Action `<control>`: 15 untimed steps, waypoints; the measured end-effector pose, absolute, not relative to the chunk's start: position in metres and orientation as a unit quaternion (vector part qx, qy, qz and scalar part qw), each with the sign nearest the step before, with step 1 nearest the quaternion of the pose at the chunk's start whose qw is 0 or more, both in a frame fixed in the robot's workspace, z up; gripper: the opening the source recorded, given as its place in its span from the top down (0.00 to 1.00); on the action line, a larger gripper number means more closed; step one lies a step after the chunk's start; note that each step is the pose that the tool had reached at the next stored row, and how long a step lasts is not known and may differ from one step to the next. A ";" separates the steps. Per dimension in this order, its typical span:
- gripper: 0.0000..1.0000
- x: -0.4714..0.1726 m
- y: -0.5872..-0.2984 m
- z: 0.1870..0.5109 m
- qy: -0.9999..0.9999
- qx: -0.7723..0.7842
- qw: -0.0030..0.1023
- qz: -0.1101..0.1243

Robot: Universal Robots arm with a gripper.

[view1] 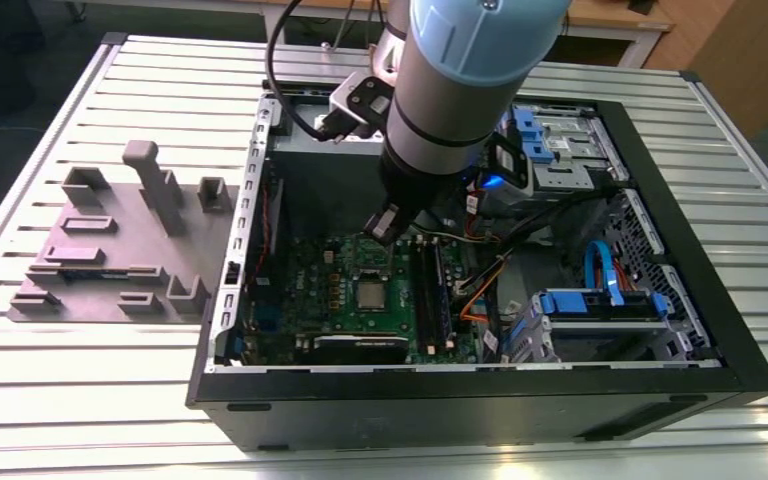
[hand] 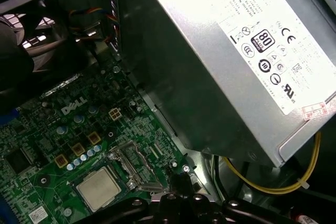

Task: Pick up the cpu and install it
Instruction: 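Close the cpu cover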

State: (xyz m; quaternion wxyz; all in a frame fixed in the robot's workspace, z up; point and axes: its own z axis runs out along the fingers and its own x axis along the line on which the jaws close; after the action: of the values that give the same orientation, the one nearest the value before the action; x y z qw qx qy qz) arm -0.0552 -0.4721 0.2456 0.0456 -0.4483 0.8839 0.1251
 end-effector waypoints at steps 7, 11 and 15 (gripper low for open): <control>0.89 -0.055 -0.473 0.247 0.884 -0.448 0.046 0.125; 0.89 -0.055 -0.474 0.248 0.884 -0.448 0.046 0.125; 0.89 -0.055 -0.474 0.248 0.884 -0.448 0.046 0.125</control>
State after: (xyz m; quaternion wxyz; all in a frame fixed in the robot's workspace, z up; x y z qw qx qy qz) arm -0.0552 -0.4745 0.2482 0.0456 -0.4483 0.8839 0.1250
